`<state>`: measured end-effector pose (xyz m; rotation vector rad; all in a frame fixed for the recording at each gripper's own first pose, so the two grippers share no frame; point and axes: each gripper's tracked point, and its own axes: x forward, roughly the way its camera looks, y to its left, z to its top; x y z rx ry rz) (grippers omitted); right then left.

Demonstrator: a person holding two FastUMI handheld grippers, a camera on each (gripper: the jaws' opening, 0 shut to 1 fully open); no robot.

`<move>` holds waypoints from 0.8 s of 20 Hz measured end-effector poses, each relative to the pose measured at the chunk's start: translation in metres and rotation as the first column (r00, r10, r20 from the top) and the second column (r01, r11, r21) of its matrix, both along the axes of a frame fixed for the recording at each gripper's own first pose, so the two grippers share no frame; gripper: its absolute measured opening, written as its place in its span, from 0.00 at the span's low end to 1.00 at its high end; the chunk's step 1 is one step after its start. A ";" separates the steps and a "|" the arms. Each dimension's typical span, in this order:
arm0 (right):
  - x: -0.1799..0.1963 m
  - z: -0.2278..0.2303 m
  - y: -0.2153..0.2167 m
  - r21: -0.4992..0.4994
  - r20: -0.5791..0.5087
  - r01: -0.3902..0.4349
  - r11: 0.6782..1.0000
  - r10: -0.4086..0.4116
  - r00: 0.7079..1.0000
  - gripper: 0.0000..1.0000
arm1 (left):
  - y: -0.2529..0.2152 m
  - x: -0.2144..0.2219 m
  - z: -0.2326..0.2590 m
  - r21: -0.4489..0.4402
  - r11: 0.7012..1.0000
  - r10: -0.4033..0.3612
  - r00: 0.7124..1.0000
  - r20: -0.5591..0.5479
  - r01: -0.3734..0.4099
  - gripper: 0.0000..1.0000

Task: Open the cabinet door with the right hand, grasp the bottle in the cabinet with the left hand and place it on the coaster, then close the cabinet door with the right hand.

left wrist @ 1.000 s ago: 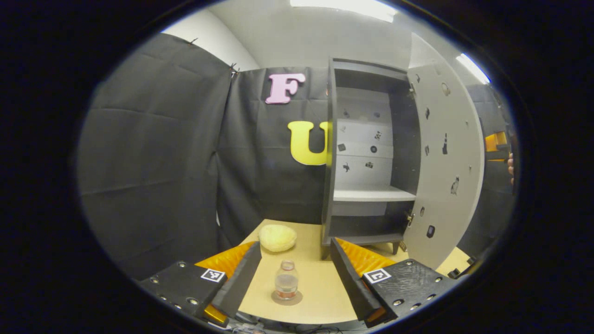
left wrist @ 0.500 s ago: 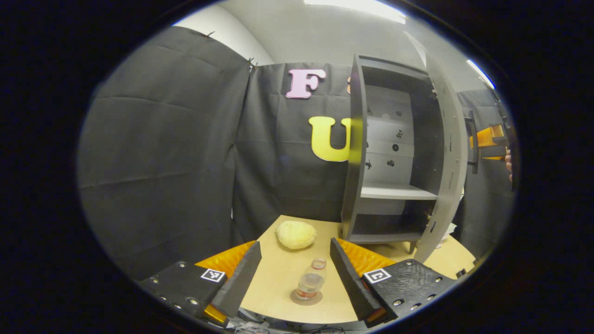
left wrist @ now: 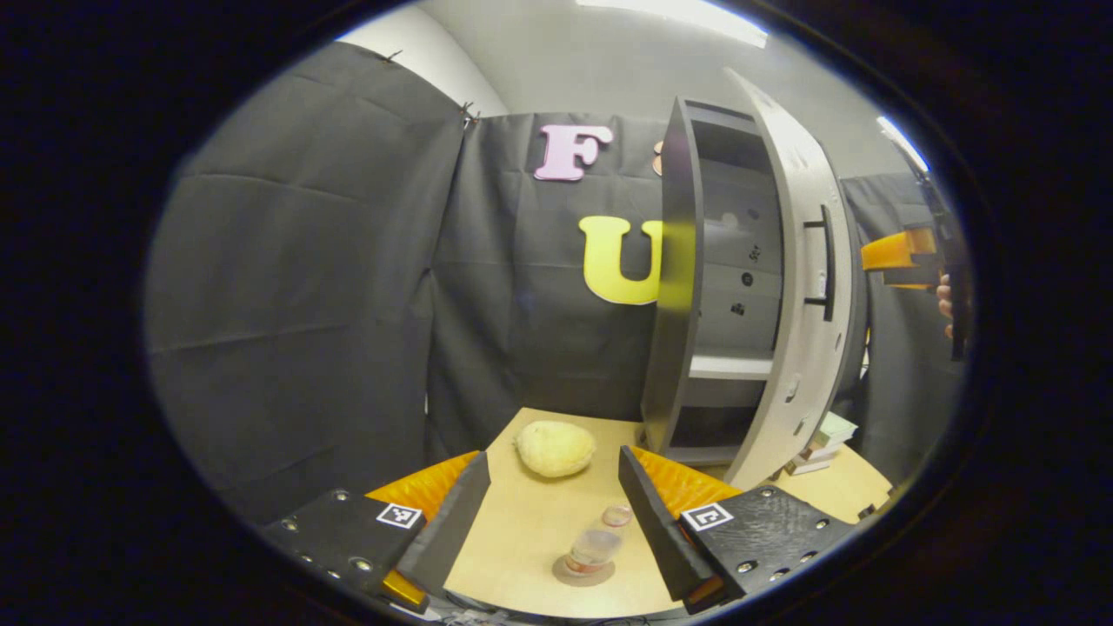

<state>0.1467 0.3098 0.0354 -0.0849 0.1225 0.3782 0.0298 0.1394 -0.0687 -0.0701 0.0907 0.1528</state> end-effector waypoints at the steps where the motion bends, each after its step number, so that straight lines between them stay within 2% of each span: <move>1: 0.000 0.000 -0.010 -0.008 0.004 0.028 1.000 -0.028 1.000 0.97 | -0.005 0.006 0.005 0.001 1.000 -0.024 1.000 0.007 0.024 0.89; 4: -0.003 -0.006 -0.050 -0.006 0.010 0.100 0.995 -0.100 0.995 0.97 | -0.027 0.024 0.022 0.027 0.996 -0.085 0.996 0.025 0.085 0.89; 5: -0.003 -0.006 -0.062 -0.003 0.021 0.119 0.993 -0.119 0.993 0.97 | -0.033 0.030 0.030 0.047 0.995 -0.093 0.995 0.045 0.091 0.92; 7: -0.001 -0.005 -0.088 0.005 0.038 0.157 0.988 -0.157 0.987 0.97 | -0.050 0.030 0.035 0.084 0.993 -0.094 0.993 0.066 0.088 0.89; 12: -0.002 -0.001 -0.147 0.035 0.093 0.227 0.973 -0.229 0.969 0.97 | -0.097 0.035 0.052 0.074 0.993 -0.101 0.991 0.083 0.095 0.89; 13: -0.003 -0.002 -0.161 0.030 0.096 0.247 0.968 -0.249 0.964 0.97 | -0.106 0.037 0.058 0.073 0.992 -0.109 0.990 0.086 0.103 0.92; 16: 0.001 -0.002 -0.183 0.050 0.094 0.284 0.958 -0.287 0.953 0.97 | -0.127 0.035 0.083 0.081 0.989 -0.130 0.985 0.115 0.122 0.89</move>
